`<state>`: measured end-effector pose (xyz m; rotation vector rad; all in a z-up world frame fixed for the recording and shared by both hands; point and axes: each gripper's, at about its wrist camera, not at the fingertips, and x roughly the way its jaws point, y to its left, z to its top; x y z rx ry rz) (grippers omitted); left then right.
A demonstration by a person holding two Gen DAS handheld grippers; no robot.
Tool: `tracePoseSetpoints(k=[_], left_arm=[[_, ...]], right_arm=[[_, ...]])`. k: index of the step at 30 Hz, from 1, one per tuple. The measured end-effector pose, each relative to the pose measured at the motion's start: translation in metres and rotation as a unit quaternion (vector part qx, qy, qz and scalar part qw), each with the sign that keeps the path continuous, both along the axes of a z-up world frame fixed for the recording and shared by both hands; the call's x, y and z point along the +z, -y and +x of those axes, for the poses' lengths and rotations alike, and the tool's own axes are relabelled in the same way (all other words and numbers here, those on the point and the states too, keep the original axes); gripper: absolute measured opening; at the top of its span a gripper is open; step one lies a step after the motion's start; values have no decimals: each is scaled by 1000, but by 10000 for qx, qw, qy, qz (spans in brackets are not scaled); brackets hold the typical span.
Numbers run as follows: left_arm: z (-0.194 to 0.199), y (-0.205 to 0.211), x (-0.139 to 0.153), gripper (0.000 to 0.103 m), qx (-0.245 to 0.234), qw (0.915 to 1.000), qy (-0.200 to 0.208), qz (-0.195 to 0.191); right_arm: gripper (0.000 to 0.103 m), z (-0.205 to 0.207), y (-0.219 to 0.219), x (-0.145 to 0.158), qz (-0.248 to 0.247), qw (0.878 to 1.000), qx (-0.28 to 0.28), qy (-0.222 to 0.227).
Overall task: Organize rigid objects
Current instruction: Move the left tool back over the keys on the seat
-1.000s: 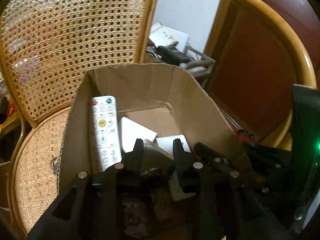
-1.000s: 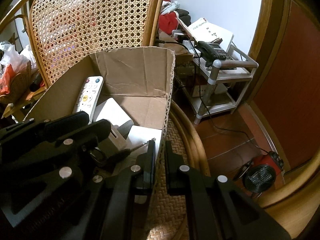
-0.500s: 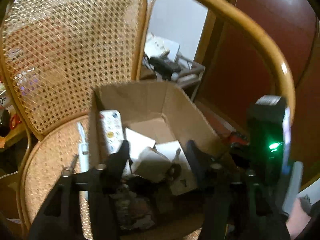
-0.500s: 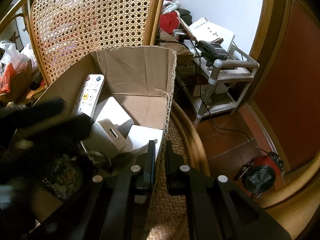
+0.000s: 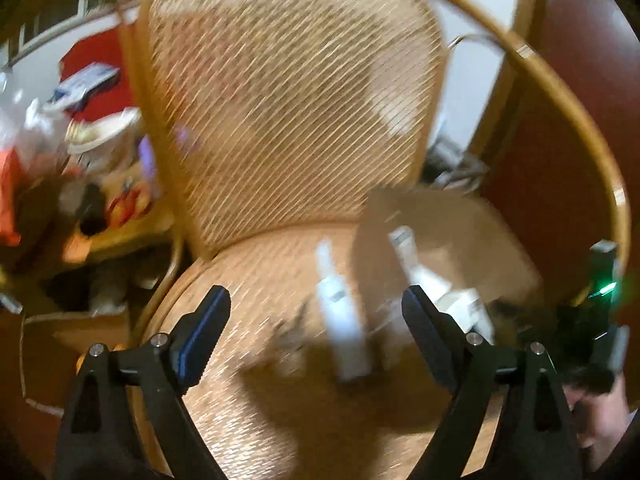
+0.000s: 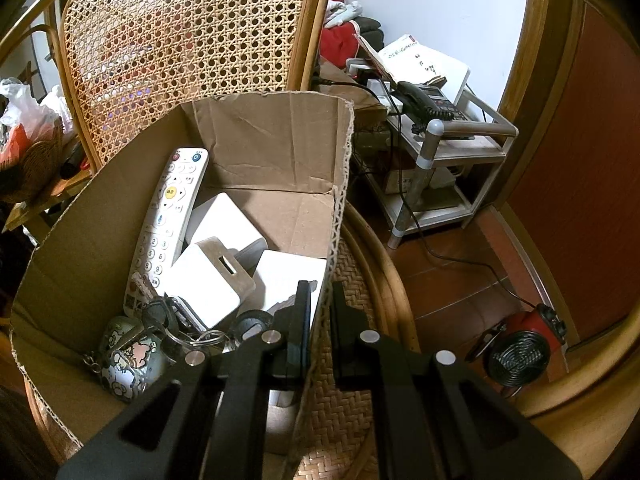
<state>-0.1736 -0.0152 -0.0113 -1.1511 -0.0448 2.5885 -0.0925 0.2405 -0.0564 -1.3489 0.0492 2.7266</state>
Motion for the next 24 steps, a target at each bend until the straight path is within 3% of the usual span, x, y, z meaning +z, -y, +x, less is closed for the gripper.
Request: tracePoseSetpoints(k=[8,11,16,20,22,24], left_arm=[[-20,4,-80,86,53,9952,603,-763],[-29,-1,-106,85,79,9943,739,-759],[-42,-13,-114,86,-23,9952,720,-668],[-55,-27,-119,90,-68,9929,750,-916],[-58,-32,-118,86,-55,9930,744,-913],[-57,-37,-114,73,-175,9935,691,-887]], right_arm=[[9,0,-1,0,-9,10000,-5,-1],[9,0,-1,1,-24,10000,-8,-7],[9,0,-1,1,-33,10000,-7,-6],[9,1,-1,1,-52,10000,-32,-13],[9,1,-1,1,-64,10000,-29,-13],[9,1,0,1,-57,10000,-20,-12]])
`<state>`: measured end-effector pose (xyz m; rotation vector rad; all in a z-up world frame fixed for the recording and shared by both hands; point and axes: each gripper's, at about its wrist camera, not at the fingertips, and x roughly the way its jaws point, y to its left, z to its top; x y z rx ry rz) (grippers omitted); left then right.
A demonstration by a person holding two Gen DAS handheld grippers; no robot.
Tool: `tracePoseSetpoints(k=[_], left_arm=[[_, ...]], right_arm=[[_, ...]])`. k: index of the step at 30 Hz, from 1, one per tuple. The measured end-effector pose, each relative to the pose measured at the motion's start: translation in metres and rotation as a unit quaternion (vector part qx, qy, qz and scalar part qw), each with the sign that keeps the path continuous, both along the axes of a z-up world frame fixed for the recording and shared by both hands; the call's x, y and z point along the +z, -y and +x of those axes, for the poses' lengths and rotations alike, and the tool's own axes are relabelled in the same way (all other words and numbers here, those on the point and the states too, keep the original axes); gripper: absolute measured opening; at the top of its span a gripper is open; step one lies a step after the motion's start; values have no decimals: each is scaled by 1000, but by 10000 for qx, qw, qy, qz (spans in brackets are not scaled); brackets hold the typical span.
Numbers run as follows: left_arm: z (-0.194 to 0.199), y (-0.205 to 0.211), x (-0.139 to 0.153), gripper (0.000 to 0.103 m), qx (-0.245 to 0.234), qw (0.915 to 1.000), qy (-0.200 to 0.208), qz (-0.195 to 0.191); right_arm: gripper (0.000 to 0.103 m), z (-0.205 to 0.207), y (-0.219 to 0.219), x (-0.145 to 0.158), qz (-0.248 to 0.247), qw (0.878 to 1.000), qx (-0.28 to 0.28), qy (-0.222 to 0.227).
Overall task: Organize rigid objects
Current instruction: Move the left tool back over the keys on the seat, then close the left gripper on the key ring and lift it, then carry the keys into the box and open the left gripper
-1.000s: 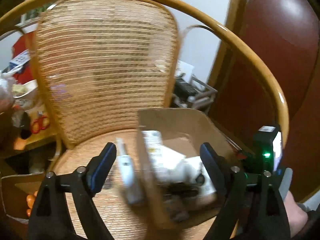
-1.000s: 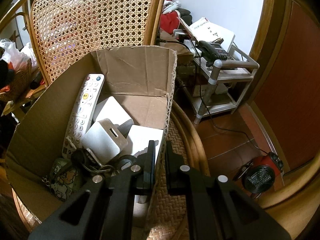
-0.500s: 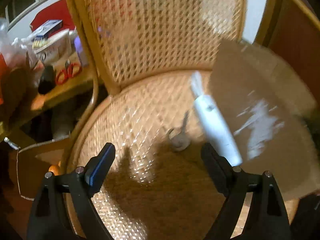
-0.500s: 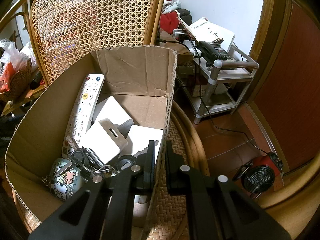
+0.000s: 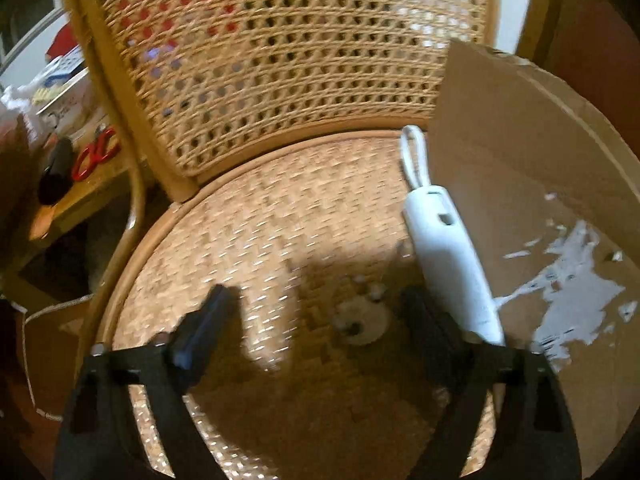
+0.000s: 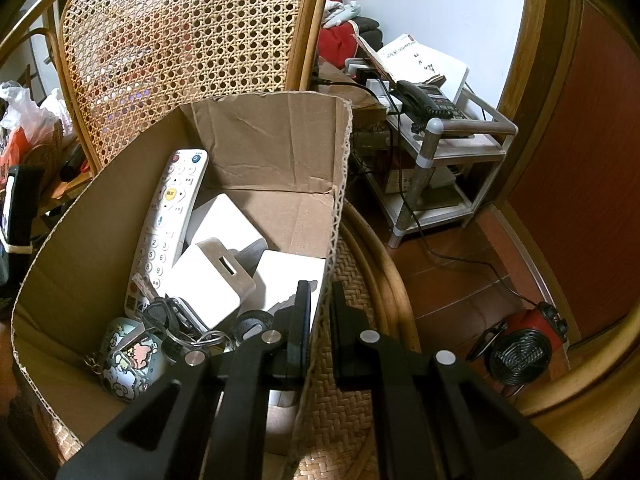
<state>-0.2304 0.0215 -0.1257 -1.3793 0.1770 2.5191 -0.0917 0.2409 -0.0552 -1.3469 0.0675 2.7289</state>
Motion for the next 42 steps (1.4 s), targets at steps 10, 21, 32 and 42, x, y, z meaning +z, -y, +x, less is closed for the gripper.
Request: tracePoseSetpoints(k=[10,21,32,42], left_arm=[[10,-2,16,20,-200,9996,57,174],[37,-3,98,20,-633,9943,-522,680],[70,-30,165,20,-1242,9762,-918,1524],[89,-93,129,20,-1810,9743,-438,1264]], right_arm=[[9,0,-1,0,-1,10000,9,1],[9,1,-3,-2,-29,10000,-18,2],[9,1,-4,-1,-21,10000,-20,7],[9,1,-4,-2,-30,10000,-13,2]])
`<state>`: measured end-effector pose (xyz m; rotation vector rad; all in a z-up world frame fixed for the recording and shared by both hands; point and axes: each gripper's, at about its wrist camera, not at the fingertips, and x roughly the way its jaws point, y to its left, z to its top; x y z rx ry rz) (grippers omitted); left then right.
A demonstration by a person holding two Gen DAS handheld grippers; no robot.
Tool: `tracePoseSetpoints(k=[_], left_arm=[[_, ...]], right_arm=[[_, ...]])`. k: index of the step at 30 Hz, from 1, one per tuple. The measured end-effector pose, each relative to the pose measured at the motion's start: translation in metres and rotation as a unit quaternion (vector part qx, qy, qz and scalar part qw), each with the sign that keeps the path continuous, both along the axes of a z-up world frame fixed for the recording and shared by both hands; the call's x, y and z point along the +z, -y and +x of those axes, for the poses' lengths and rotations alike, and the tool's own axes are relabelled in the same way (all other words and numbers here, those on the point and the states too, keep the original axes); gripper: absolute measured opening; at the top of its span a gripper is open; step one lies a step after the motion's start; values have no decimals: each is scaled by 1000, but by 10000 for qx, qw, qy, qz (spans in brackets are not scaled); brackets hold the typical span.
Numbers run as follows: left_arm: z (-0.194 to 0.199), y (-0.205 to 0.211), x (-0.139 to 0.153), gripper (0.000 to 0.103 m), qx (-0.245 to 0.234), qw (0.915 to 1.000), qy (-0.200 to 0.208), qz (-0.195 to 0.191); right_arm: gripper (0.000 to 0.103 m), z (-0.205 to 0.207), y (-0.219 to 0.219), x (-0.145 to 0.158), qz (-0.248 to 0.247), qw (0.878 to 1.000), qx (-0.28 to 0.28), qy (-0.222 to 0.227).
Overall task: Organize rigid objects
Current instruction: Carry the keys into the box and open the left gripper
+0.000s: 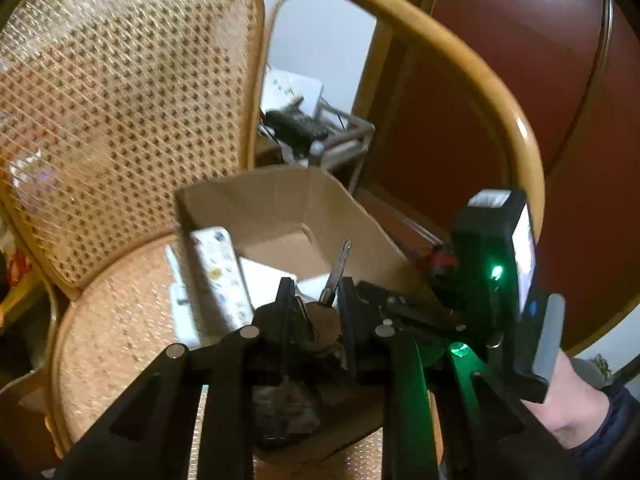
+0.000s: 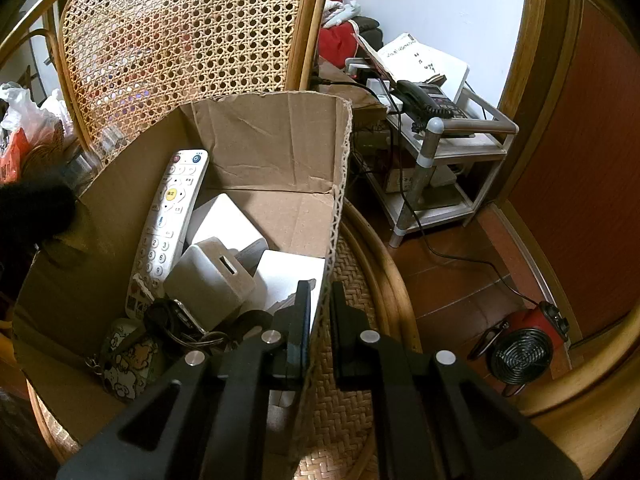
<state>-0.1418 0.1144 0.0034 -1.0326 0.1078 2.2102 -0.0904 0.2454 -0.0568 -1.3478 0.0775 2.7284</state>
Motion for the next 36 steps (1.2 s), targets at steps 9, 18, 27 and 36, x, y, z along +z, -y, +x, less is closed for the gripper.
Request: tracePoseSetpoints(k=[9,18,27,36], left_arm=[[3,-14,-34,20,-49,9993,261,-258],[0,-13,-31,28,-14,9993,292,-248],[-3,-14,-31,46,-182,9989,430,0],[-1,-4,-19,53,-21,9994,337,-4]], right_arm=[[10,0,0,0,-8,10000,-1,-3],[10,0,1,0,-7,10000,-5,-1],[10,0,0,0,-21,10000,-2,-5],[10,-1,3,1,-5,10000,-34,17]])
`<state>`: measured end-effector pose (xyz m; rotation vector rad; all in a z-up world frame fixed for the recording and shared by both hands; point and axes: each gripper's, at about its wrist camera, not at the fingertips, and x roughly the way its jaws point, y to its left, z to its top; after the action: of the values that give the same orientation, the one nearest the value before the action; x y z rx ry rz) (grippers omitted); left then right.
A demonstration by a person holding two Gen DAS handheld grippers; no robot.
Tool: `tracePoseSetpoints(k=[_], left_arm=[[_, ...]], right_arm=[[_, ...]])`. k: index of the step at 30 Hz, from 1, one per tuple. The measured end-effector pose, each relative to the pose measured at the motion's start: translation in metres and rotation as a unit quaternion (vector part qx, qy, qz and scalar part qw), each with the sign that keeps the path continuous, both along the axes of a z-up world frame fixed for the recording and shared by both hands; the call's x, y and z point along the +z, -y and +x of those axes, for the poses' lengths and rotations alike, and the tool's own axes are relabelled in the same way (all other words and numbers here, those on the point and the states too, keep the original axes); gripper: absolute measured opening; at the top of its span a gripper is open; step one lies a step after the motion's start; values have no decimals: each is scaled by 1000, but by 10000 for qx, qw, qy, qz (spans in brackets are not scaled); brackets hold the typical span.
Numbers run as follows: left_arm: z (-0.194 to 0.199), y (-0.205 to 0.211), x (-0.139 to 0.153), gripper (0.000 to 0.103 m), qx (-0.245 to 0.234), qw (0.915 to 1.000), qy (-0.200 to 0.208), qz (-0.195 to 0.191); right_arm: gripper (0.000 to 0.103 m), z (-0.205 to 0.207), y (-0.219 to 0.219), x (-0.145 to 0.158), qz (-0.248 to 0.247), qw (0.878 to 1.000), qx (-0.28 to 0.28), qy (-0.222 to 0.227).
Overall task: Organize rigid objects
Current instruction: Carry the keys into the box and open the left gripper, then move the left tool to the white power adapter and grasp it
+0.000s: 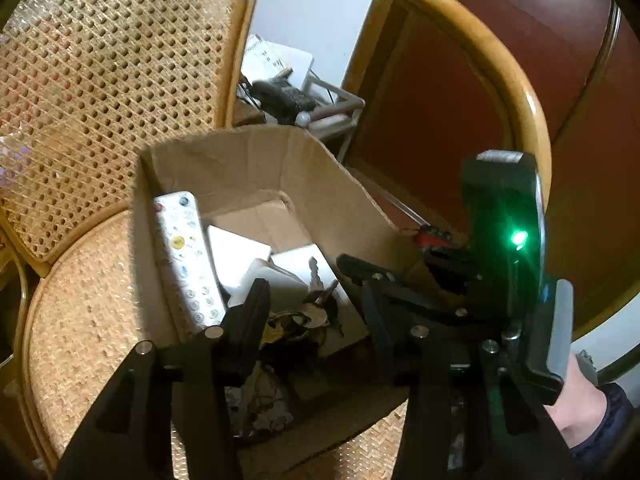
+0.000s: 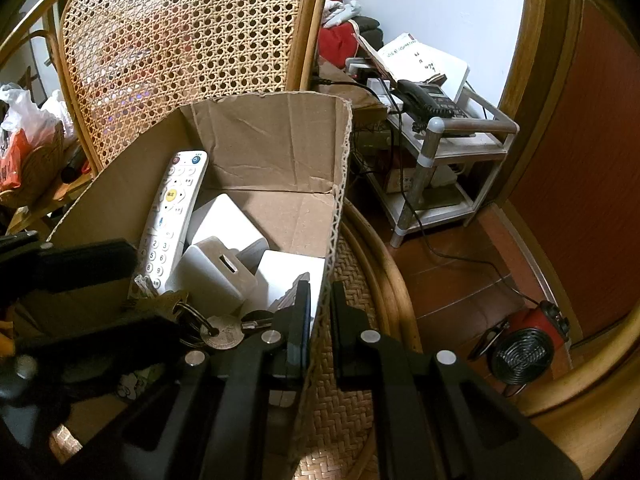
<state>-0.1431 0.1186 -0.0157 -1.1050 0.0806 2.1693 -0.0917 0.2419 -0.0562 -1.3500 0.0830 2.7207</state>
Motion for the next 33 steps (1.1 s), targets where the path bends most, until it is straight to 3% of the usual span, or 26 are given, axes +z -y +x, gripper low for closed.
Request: tracePoseSetpoints(k=[1,3,6,9,12,15,17,25,30,33], left_arm=[[-2,3,5,62,115,9999,-110,9],[-4,15,13,71,251,9994,-203,135],[-13,38,19,72,551,9979,-271,182],[-24,53,11,74,945,9948,-317,-191],[-41,68,-8,74,1320,9902,-81,-456],[-54,83,-22,82,1490,9883,293,-120],[-57,86,-24,82,1490,9882,366,2],[-53,81,-15,82,1422,9897,48,-120],[-56,110,-3,81,1703,9854,-65,-13],[-62,121,-11,81,1867,9822,46,-224]], right_arm=[[10,0,1,0,13,10000,9,4],[10,-1,0,1,22,10000,3,6],[10,0,-1,2,77,9999,-87,-19],[10,0,-1,2,177,9997,-191,-18],[10,2,-2,3,229,9991,-363,-37],[10,4,-2,4,265,9984,-492,-64],[10,6,-2,5,257,9980,-571,-86],[10,10,-6,5,183,9976,-658,-114],[10,10,-6,5,175,9977,-647,-116],[10,10,-5,5,168,9978,-626,-114]])
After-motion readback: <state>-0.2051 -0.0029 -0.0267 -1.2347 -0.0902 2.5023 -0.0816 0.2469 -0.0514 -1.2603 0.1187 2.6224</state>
